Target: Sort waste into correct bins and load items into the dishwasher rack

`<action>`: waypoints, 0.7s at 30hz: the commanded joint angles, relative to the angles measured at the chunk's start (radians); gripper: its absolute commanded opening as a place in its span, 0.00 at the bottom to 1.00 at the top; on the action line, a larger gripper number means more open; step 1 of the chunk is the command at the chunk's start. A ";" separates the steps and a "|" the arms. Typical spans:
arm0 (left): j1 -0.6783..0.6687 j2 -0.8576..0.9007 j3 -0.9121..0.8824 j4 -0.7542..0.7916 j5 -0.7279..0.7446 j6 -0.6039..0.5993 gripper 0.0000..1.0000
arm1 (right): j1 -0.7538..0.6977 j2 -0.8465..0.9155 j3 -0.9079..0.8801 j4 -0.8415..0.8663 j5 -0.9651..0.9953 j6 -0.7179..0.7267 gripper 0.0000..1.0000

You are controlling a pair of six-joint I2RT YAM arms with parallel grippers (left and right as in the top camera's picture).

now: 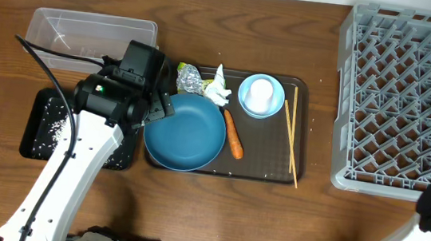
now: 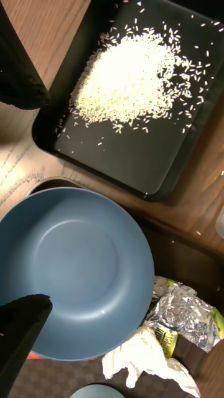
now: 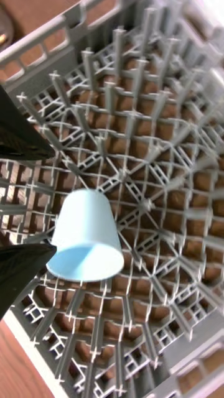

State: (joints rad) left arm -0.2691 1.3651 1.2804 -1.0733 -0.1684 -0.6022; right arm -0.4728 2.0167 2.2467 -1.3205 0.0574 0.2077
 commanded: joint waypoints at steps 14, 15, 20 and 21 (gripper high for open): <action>0.005 -0.003 0.006 -0.003 -0.020 0.002 0.98 | 0.080 0.114 -0.014 -0.035 0.314 -0.007 0.53; 0.005 -0.003 0.006 -0.003 -0.020 0.002 0.98 | 0.080 0.115 -0.019 -0.037 0.338 -0.006 0.53; 0.005 -0.003 0.006 -0.003 -0.020 0.002 0.98 | 0.050 0.115 -0.065 -0.033 0.357 -0.002 0.53; 0.005 -0.003 0.006 -0.003 -0.020 0.002 0.98 | 0.040 0.115 -0.078 -0.030 0.357 -0.002 0.53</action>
State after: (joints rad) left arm -0.2691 1.3651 1.2804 -1.0733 -0.1684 -0.6025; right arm -0.3954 2.1338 2.2024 -1.3521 0.3721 0.1944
